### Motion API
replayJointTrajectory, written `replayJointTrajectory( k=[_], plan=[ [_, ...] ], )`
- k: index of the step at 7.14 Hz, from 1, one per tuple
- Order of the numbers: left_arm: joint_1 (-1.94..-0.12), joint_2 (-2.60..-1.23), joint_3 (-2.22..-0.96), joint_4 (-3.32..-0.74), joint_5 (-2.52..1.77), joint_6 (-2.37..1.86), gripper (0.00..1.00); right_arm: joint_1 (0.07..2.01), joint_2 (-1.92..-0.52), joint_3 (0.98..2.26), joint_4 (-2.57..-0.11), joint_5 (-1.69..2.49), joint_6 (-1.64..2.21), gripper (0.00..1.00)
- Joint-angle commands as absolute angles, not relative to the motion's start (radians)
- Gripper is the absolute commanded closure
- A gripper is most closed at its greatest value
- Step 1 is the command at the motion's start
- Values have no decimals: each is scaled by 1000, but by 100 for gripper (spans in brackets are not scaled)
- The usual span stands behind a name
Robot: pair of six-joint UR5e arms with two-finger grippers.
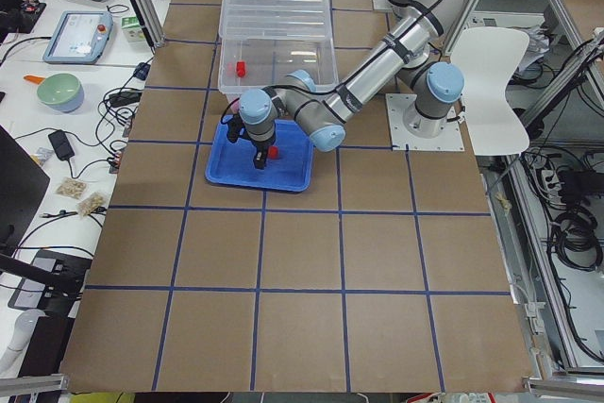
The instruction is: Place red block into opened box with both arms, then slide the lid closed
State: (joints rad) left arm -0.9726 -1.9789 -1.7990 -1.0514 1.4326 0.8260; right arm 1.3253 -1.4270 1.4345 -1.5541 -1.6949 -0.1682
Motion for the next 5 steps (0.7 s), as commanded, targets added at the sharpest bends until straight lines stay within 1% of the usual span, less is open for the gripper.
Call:
replayJointTrajectory(
  k=[1,2,3,5],
  plan=[
    [-999,-2006,-1825,-1006,1430,827,0,1324,-1431,1439,-1530,-1701,-172,0],
    [-1003,-2020,-1825,-1002,1428,822,11,1322,-1431,1437,-1520,-1704,-173,0],
    [-1003,-2023,-1825,-1003,1433,824,46,1322,-1434,1434,-1520,-1703,-175,0],
    [-1003,-2026,-1821,-1003,1436,827,94,1318,-1451,1440,-1520,-1700,-178,0]
  ],
)
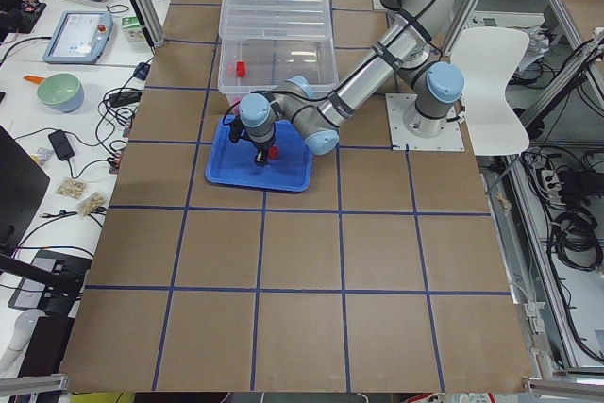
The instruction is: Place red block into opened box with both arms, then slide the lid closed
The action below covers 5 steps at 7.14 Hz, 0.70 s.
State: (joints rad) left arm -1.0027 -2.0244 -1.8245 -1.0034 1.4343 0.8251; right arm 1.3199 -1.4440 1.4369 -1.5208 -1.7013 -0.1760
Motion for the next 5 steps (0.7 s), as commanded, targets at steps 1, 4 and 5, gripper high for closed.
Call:
replayJointTrajectory(
  k=[1,4,5],
  plan=[
    [-1000,-2007,-1803,-1006,1439,825,100,1318,-1456,1440,-1499,-1694,-179,0],
    [-1006,-1932,-1602,-1289,1459,816,100,1325,-1473,1439,-1477,-1631,-166,0],
    [-1012,-1893,-1521,-1431,1459,787,100,1341,-1476,1437,-1468,-1625,-155,0]
  ],
)
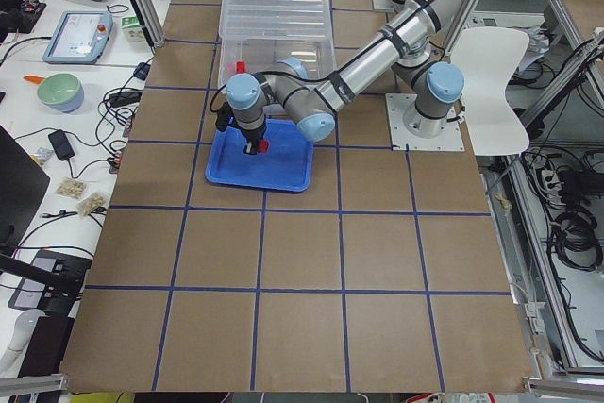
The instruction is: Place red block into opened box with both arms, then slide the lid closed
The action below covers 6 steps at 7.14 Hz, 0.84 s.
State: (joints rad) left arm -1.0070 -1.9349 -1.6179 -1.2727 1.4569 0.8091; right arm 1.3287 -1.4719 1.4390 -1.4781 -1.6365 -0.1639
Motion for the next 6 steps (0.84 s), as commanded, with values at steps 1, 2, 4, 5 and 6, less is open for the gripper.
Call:
replayJointTrajectory(
  k=[1,2,4,5,6],
  plan=[
    [-1026,-1841,-1482,-1500,1447,752,100,1350,-1477,1439,-1468,-1626,-143,0],
    [-1102,-1789,-1480,-1523,1454,662,100,1351,-1479,1440,-1468,-1623,-138,0],
    [-1279,-1741,-1528,-1526,1456,434,100,1351,-1476,1448,-1468,-1623,-140,0],
    [-1320,-1720,-1592,-1507,1454,351,100,1351,-1476,1448,-1468,-1623,-140,0],
    [-1353,-1707,-1642,-1438,1456,328,100,1348,-1474,1453,-1470,-1623,-153,0]
  ],
)
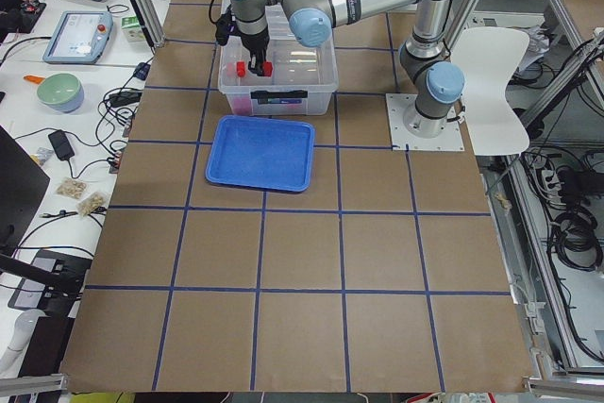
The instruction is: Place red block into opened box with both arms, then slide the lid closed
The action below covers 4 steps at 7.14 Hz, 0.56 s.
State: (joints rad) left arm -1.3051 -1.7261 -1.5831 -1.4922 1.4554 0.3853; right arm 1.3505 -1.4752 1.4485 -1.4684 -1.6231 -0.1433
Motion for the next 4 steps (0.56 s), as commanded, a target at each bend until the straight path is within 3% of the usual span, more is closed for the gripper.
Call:
replayJointTrajectory(
  k=[1,4],
  plan=[
    [-1382,-1709,-1693,-1389,1456,322,100,1342,-1473,1454,-1468,-1628,-156,0],
    [-1411,-1735,-1901,-1111,1454,301,100,1338,-1465,1456,-1471,-1626,-158,0]
  ],
)
